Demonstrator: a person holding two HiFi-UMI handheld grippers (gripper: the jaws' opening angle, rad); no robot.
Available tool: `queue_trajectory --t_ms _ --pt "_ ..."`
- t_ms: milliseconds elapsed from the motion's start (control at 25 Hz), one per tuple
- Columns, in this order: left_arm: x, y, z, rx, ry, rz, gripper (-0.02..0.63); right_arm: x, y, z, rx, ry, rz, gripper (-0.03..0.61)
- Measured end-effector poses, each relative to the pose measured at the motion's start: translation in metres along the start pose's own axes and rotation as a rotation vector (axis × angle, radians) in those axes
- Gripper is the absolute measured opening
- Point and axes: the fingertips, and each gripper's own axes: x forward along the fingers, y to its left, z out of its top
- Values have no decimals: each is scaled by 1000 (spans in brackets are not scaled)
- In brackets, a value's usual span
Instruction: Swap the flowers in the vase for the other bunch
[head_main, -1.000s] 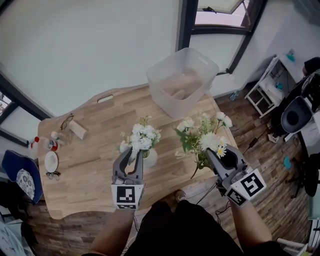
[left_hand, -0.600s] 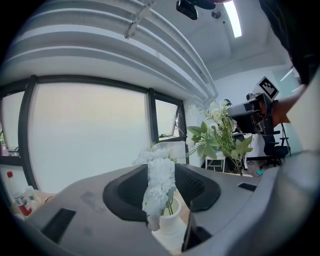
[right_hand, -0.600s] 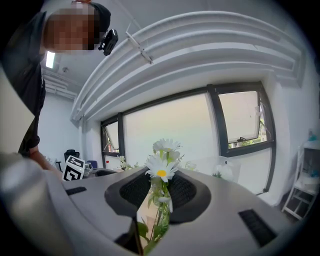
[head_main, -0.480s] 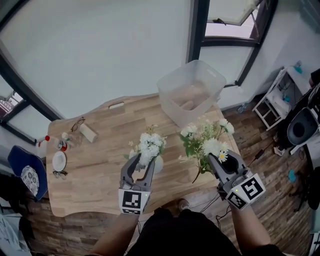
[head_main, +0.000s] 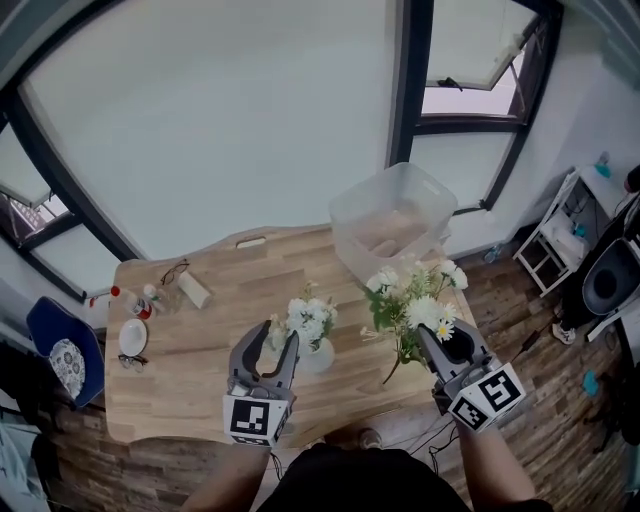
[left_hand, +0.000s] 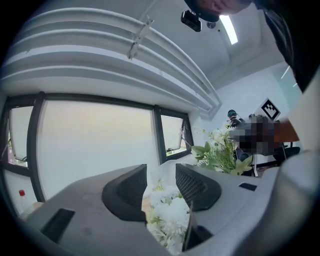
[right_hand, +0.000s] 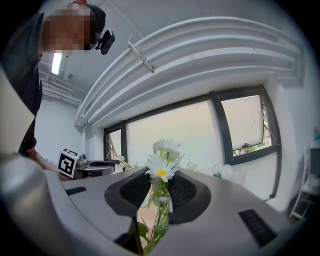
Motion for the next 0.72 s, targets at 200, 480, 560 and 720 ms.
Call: queue_trajectory --t_ms 200,480,560,720 --pt "-8 17 10 -14 -10 43 160 -1 -5 11 -6 -22 -5 117" --pt "-21 31 11 -36 -11 88 159 -3 -10 14 -27 -26 -38 112" --pt "-22 32 12 -36 -11 92 160 -3 -11 12 -18 -24 -39 112" --pt "-25 37 11 -30 -1 108 158 0 -10 12 -55 -12 -40 112"
